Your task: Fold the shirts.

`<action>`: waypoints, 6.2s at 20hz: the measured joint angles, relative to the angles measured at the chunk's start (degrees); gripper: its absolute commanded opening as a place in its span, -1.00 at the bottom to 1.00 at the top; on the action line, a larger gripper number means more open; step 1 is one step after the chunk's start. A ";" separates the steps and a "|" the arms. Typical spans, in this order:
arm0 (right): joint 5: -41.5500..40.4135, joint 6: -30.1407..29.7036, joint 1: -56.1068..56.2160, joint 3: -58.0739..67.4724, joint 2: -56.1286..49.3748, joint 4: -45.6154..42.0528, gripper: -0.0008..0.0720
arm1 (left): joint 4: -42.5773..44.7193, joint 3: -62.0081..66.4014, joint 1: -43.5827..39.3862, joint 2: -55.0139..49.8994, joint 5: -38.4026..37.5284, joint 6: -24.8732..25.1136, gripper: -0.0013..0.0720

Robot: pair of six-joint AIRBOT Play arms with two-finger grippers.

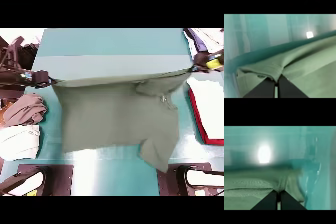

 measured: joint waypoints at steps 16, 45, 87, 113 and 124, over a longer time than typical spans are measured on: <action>-16.96 1.33 3.26 -1.99 -9.84 -4.94 -0.92 | -3.93 -0.59 0.09 -13.18 16.02 7.56 -0.90; -2.29 -4.15 5.88 -12.33 7.50 4.55 0.02 | 15.17 -28.57 -0.09 7.26 -14.29 -5.88 0.51; -3.43 -4.59 2.16 -67.91 29.68 11.45 -0.14 | 8.11 -34.34 -0.09 16.55 -11.50 -6.88 -0.90; -6.95 -3.58 5.62 -69.68 26.32 12.35 -0.82 | 8.11 -34.34 -0.09 16.55 -12.41 -4.39 -0.90; 7.78 -2.99 7.28 -62.64 40.26 -2.38 -0.92 | 8.11 -34.58 -0.76 20.92 -19.69 -4.35 -0.90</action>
